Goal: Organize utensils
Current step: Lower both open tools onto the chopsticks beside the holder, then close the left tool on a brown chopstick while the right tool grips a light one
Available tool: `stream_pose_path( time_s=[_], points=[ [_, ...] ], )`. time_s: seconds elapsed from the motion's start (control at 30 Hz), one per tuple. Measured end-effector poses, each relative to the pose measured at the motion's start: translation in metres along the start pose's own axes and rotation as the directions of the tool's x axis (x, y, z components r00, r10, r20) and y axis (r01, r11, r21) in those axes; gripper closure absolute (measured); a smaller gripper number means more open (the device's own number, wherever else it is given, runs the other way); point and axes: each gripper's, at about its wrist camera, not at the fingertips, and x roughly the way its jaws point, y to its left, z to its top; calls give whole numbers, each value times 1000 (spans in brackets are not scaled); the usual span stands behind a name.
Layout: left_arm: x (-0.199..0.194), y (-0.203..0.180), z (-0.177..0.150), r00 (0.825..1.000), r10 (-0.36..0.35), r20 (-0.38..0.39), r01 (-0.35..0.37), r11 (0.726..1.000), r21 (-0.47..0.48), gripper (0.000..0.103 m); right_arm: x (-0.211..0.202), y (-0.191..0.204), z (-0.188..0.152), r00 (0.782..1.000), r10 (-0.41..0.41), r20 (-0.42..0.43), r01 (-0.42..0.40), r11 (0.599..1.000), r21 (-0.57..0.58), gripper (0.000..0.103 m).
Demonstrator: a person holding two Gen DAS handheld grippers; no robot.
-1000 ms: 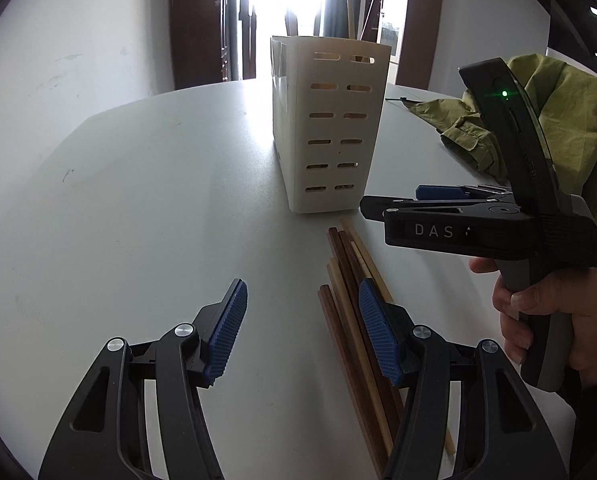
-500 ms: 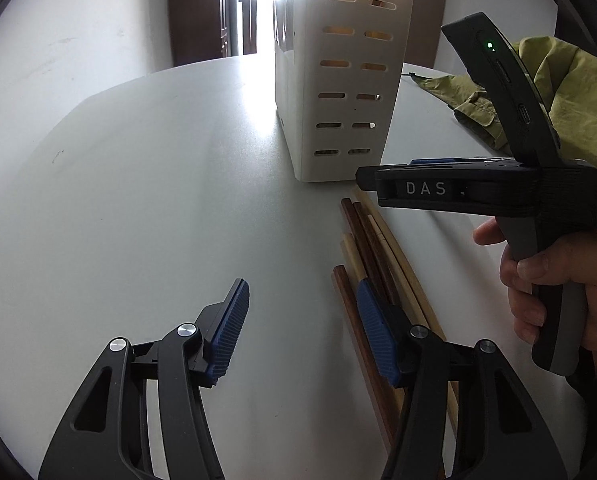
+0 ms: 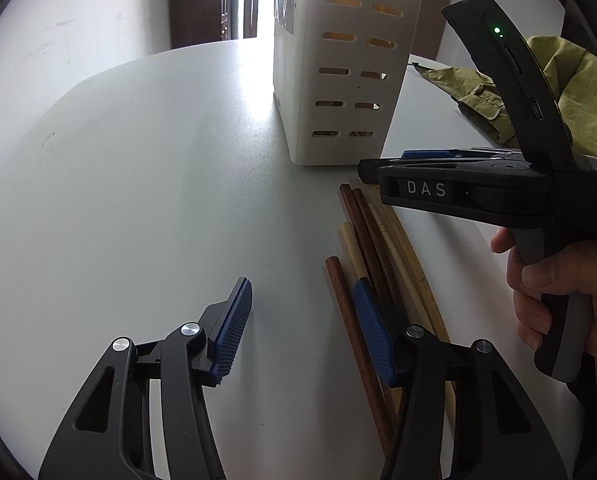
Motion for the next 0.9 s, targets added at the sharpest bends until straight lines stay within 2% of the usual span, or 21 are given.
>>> stream_pose_path(
  time_s=[0.07, 0.13, 0.33, 0.4, 0.43, 0.53, 0.7, 0.9],
  points=[
    [2, -1, 2, 1000, 2, -1, -2, 1000, -1, 51, -1, 2, -1, 1000, -15, -2, 15, 1000, -10, 57],
    [4, 0, 4, 1000, -8, 1, 8, 1000, -9, 53, -1, 2, -1, 1000, -30, 1, 30, 999, -17, 65],
    [8, -2, 7, 999, 34, -6, -33, 999, 15, 79, -4, 3, -6, 1000, -25, 10, 25, 1000, -17, 83],
    [9, -1, 8, 999, 33, -16, -33, 999, 12, 85, -5, 5, -6, 1000, -16, 3, 16, 1000, -24, 91],
    [9, 0, 9, 999, 30, -21, -29, 999, 12, 91, -6, 7, -7, 1000, -13, -2, 13, 1000, -26, 92],
    [10, 0, 10, 999, 30, -28, -30, 1000, 9, 94, -9, 10, -8, 1000, -7, -5, 7, 1000, -26, 96],
    [8, 4, 12, 999, 10, -45, -11, 1000, -16, 96, -10, 6, -7, 998, 55, -32, -55, 998, 13, 96],
    [-16, 3, 17, 1000, 10, 15, -10, 1000, -1, 96, -25, 7, 0, 997, 79, -8, -79, 997, 15, 96]
  ],
)
